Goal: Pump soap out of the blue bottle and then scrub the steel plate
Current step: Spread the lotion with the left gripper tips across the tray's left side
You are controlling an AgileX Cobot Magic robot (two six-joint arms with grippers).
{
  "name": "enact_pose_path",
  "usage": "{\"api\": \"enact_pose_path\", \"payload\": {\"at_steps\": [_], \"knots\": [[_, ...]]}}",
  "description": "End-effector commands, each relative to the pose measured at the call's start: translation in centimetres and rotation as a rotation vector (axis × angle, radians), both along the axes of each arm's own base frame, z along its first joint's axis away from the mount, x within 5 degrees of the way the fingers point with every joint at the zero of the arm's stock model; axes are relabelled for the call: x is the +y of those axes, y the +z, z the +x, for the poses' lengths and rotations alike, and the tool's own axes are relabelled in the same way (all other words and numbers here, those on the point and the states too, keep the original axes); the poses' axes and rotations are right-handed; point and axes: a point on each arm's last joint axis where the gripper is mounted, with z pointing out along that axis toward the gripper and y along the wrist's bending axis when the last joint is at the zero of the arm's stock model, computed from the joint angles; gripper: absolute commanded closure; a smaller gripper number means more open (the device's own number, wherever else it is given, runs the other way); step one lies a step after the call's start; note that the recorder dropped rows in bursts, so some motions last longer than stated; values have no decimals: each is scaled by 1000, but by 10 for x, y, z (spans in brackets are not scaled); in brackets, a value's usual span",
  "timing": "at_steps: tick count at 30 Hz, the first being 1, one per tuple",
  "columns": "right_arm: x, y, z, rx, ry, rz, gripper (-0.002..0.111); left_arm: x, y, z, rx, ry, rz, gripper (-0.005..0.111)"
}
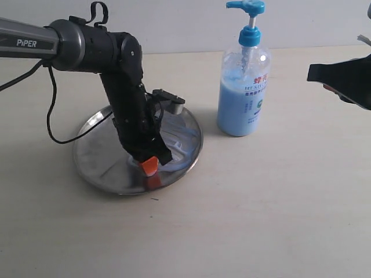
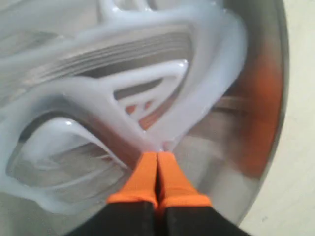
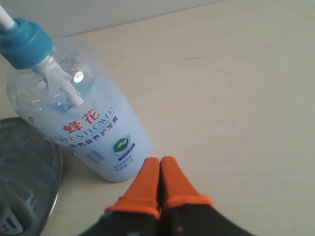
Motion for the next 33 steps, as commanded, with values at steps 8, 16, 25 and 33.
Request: {"api": "enact_pose_path", "payload": {"at_steps": [8, 16, 25, 33], "knots": [[-1, 0, 0, -5, -6, -1, 108, 51, -43, -8, 42, 60, 139, 107], [-1, 0, 0, -5, -6, -1, 108, 91, -43, 14, 24, 180, 132, 107], [-1, 0, 0, -5, -6, -1, 108, 103, -44, 25, -33, 232, 110, 107], [-1, 0, 0, -4, -9, 4, 108, 92, -36, 31, -37, 251, 61, 107]]}}
